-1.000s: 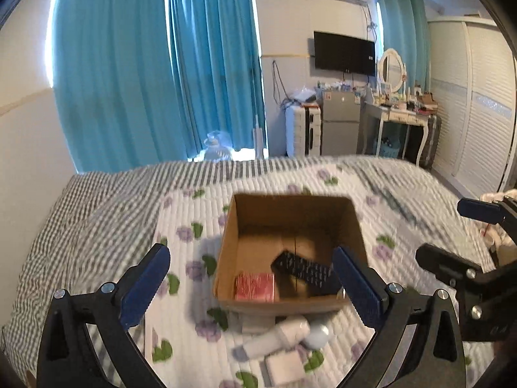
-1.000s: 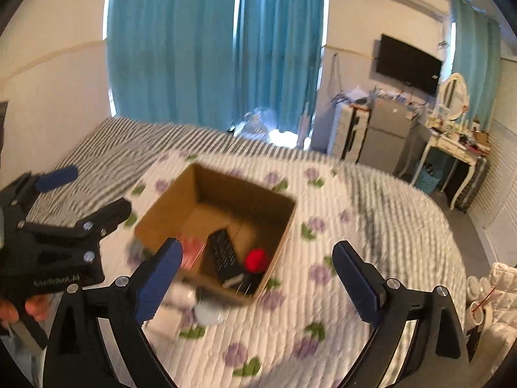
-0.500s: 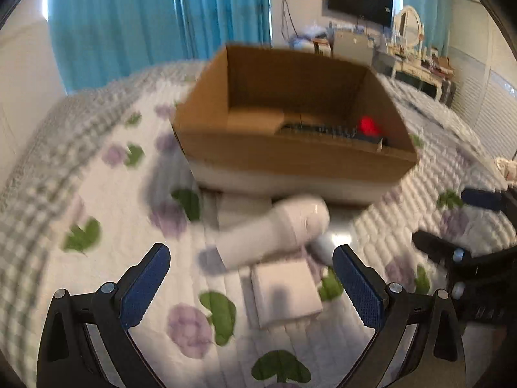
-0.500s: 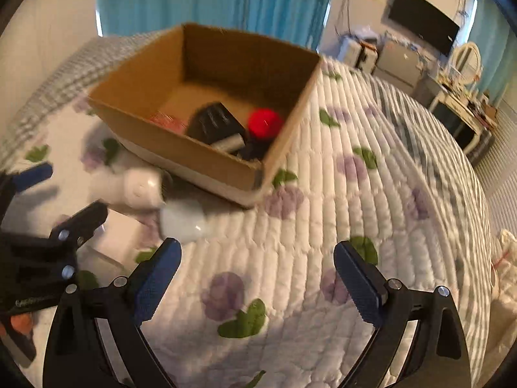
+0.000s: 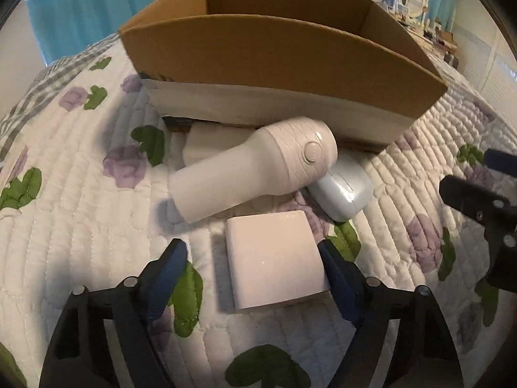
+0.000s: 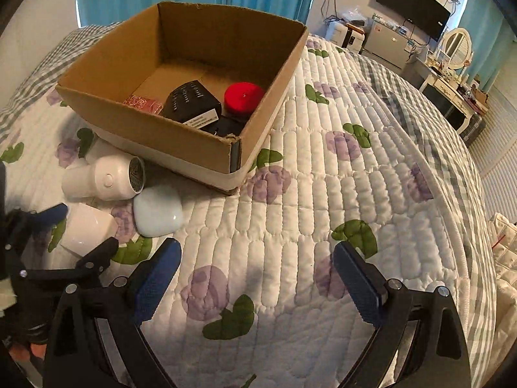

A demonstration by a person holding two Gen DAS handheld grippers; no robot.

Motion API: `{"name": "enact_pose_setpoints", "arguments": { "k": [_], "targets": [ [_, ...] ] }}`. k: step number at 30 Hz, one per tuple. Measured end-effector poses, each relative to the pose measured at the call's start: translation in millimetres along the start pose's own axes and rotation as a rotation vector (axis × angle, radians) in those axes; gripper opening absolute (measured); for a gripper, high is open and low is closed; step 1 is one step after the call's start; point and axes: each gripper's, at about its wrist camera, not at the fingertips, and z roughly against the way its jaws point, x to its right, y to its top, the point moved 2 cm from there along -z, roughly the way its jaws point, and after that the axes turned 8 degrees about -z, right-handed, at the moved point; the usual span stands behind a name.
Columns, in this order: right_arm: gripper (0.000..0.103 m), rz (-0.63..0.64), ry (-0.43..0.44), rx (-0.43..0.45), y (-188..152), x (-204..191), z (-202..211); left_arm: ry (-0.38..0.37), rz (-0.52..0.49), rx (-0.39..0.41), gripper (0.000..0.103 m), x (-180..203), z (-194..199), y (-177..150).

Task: Organize rigid objects
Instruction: 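Grasp the white charger with the left tool while the right tool grasps the light blue case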

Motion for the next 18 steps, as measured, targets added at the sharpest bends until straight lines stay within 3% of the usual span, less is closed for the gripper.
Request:
{"name": "enact_pose_setpoints", "arguments": {
  "k": [2, 10, 16, 18],
  "targets": [
    [0.096, 0.004, 0.011, 0.004, -0.1, -2.3, -0.1, -0.028, -0.019, 0.026, 0.055, 4.3, 7.1, -0.8],
    [0.096, 0.004, 0.112, 0.017, 2.1, -8.2, 1.6, -0.016, 0.049, 0.132, 0.051, -16.2, 52.1, -7.7],
    [0.095, 0.086, 0.178, -0.010, 8.0, -39.2, -14.8, 0.095, 0.083, 0.215, 0.051, -44.8, 74.9, 2.8],
    [0.090, 0.140, 0.193, -0.040, 9.8, -58.1, -28.7, 0.112, 0.101, 0.221, 0.051, -57.1, 73.3, 5.4]
  ]
}}
